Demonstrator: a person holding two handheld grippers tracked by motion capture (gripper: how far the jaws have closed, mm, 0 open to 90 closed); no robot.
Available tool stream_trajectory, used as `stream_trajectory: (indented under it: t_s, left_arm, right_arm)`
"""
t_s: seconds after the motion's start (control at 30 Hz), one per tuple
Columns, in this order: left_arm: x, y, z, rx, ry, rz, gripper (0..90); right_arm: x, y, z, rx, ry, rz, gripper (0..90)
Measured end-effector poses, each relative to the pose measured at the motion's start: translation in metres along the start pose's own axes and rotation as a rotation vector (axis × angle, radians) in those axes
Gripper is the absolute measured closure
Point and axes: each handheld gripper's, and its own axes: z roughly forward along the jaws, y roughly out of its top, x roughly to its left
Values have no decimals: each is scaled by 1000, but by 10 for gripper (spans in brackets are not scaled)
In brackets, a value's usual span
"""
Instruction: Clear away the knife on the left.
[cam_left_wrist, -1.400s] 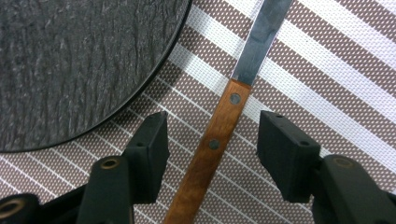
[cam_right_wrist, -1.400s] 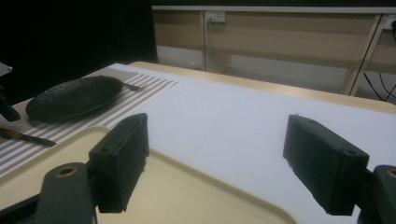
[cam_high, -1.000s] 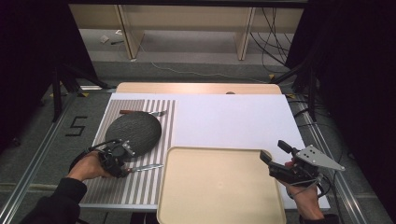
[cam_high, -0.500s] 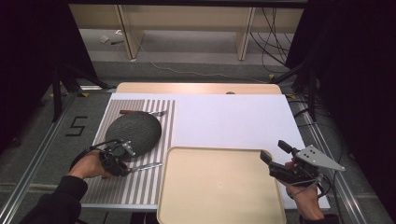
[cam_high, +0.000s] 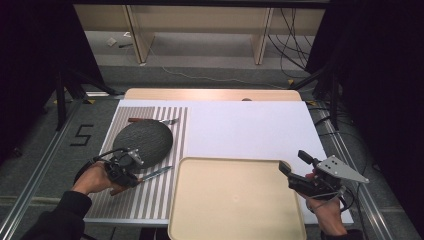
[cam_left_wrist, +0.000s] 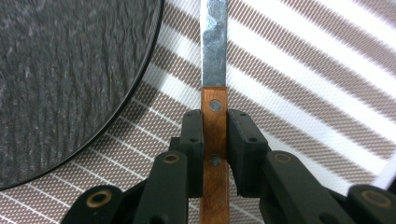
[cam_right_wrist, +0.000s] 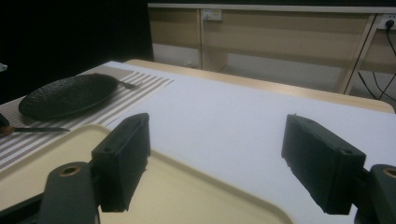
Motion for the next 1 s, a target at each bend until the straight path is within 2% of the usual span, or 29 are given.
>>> stream_trajectory:
  t_s: [0.17,0.37,0.4,0.5,0.57,0.67,0.77,0.87,1.0]
  left_arm:
    - [-6,2,-10,-73,-42,-34,768]
    - [-17,9,-23,-232,-131,-111,766]
    - [-18,11,-26,-266,-131,-117,766]
    - [-20,15,-30,-334,-145,-170,766]
    - [-22,18,-31,-364,-165,-194,766]
    - [-27,22,-31,-390,-175,-210,766]
    - [-34,26,-30,-421,-202,-235,766]
    - [-43,33,-30,-451,-227,-241,766]
    - [-57,45,-27,-449,-248,-225,766]
  right_arm:
    - [0,0,0,1,-1,-2,247]
    - [0,0,0,-4,-3,-2,248]
    - [0,0,0,-4,-3,-2,248]
    - [0,0,0,-4,-2,-1,247]
    - [0,0,0,-5,-1,-2,247]
    - [0,0,0,-3,-2,-2,248]
    - [0,0,0,-1,-2,-3,248]
    - [0,1,0,-6,-4,-2,248]
    - [0,0,0,-6,-4,-3,248]
